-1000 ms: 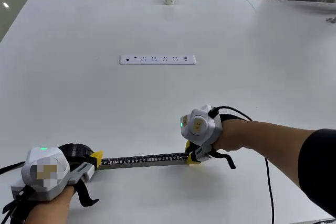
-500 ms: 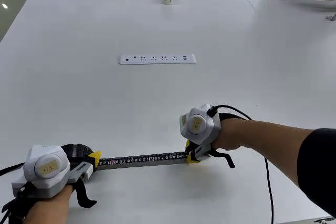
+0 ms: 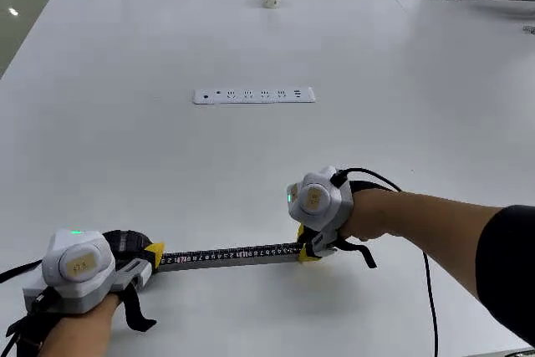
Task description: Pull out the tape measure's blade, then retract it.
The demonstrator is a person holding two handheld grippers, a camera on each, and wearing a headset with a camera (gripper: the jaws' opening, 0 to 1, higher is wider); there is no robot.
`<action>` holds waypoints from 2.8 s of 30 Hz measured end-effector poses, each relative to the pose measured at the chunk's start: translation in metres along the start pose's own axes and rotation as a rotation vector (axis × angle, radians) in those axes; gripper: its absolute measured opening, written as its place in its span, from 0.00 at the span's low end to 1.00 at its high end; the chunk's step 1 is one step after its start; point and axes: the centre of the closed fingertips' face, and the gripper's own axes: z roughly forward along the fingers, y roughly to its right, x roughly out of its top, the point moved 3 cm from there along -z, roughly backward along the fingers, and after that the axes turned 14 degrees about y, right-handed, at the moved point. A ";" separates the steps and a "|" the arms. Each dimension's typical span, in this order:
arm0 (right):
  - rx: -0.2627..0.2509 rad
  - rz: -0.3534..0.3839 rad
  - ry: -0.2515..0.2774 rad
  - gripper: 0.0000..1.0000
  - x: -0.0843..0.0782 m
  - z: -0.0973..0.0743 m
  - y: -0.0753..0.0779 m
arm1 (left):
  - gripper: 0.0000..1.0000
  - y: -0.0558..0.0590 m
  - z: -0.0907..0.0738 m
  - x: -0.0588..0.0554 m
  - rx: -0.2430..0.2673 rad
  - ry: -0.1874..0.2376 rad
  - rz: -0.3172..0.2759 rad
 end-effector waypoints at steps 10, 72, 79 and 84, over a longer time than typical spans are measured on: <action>-0.013 0.018 -0.003 0.10 0.002 0.001 0.000 | 0.61 -0.001 0.002 -0.001 -0.006 -0.029 0.003; -0.043 0.021 0.024 0.10 0.023 0.015 0.001 | 0.61 0.000 0.000 -0.001 -0.011 -0.056 -0.003; -0.046 0.016 0.026 0.10 0.027 0.017 0.000 | 0.61 0.000 0.000 -0.002 -0.014 -0.062 -0.002; -0.047 0.020 0.033 0.10 0.029 0.018 0.000 | 0.61 0.000 0.001 -0.002 -0.015 -0.064 -0.002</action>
